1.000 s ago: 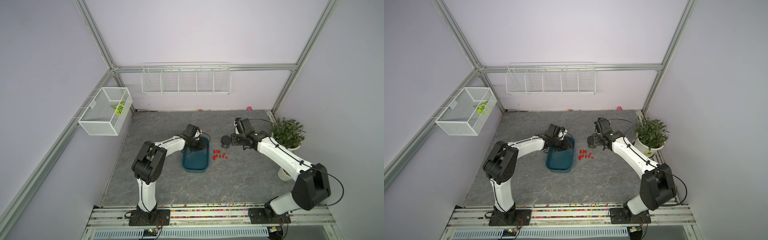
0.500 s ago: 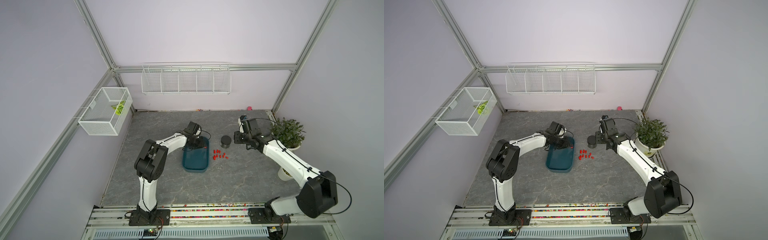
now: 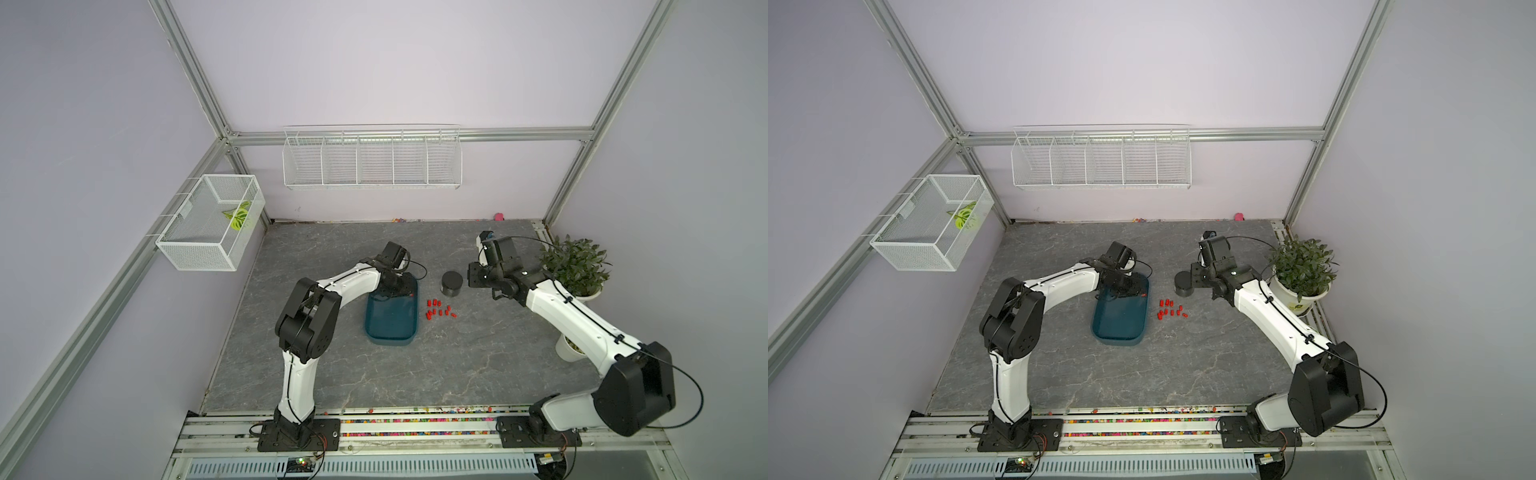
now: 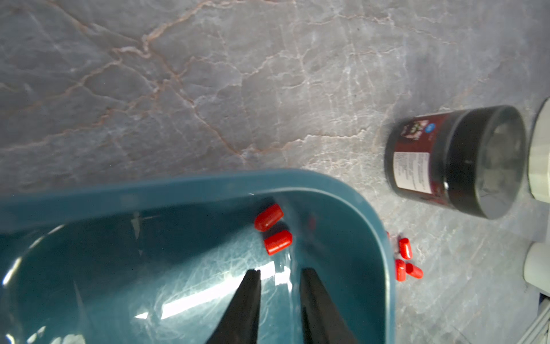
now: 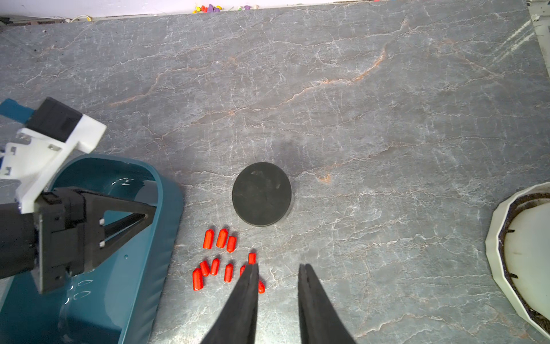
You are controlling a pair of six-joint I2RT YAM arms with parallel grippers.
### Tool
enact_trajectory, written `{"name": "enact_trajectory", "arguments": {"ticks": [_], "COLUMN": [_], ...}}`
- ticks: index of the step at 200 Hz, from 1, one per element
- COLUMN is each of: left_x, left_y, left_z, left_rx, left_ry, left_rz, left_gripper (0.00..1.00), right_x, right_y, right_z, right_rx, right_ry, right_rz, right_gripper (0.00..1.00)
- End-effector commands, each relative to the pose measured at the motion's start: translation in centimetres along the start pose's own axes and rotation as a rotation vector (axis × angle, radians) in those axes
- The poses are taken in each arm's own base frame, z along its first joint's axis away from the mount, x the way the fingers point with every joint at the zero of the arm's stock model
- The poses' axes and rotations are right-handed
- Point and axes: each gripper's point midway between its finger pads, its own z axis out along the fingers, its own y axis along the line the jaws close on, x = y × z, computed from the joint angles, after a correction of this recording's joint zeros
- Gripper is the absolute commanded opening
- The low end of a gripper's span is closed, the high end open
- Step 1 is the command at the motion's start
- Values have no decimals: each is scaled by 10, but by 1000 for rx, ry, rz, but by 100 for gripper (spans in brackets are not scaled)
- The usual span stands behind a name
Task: Take the screw protection sleeves out of the storage box
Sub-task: Pick up the screw protection sleeve from the storage box.
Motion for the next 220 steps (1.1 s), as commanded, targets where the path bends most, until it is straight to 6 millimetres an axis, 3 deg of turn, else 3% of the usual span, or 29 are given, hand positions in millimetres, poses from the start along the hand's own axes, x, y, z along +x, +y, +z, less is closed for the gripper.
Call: {"name": "enact_trajectory", "arguments": {"ticks": [1,220], "left_x": [3,1], "left_y": [9,3], "left_z": [8,28], "left_rx": [-53,-28], "left_ry": [23,59], "left_rz": [-2,-16], "left_gripper": [29,28], "right_x": [3,3], "right_y": [-2,-2], "right_z": [3,7], "right_rx": [-2,-14], "right_ry": [9,23], "right_rz": [13,20], "right_gripper": [28,28]}}
